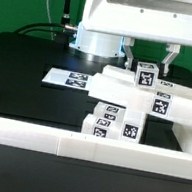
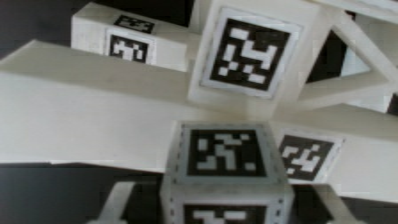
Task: Assemble chair
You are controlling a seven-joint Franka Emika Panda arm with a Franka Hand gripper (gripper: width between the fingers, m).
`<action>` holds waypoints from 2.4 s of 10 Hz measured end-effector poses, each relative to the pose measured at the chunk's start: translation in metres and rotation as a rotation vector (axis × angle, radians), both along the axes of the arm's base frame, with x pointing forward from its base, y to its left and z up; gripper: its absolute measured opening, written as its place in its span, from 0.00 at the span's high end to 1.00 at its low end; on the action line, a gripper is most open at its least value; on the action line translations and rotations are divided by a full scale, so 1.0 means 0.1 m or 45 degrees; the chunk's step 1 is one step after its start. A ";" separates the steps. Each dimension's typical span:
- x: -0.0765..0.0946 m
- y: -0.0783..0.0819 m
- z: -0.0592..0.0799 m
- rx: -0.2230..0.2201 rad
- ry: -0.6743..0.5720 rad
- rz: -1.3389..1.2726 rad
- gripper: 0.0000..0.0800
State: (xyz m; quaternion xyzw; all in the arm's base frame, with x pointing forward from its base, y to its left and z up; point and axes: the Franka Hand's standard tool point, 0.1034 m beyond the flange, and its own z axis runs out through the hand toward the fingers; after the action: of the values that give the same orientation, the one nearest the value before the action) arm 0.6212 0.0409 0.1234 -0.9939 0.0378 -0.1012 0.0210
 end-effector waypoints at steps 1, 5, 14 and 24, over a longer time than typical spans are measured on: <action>0.00 0.00 0.00 0.023 0.002 -0.095 0.64; 0.00 0.00 0.00 0.180 0.025 -0.634 0.64; 0.00 0.10 0.00 0.134 0.025 -0.507 0.20; -0.02 0.07 0.00 0.015 0.050 0.115 0.19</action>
Offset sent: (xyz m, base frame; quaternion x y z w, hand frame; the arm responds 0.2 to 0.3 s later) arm -0.0102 -0.0015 -0.0019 0.0031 -0.0072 0.2778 0.9606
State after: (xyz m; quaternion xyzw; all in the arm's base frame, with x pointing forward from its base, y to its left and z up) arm 0.6190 0.0474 0.1238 -0.9963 -0.0060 -0.0803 0.0307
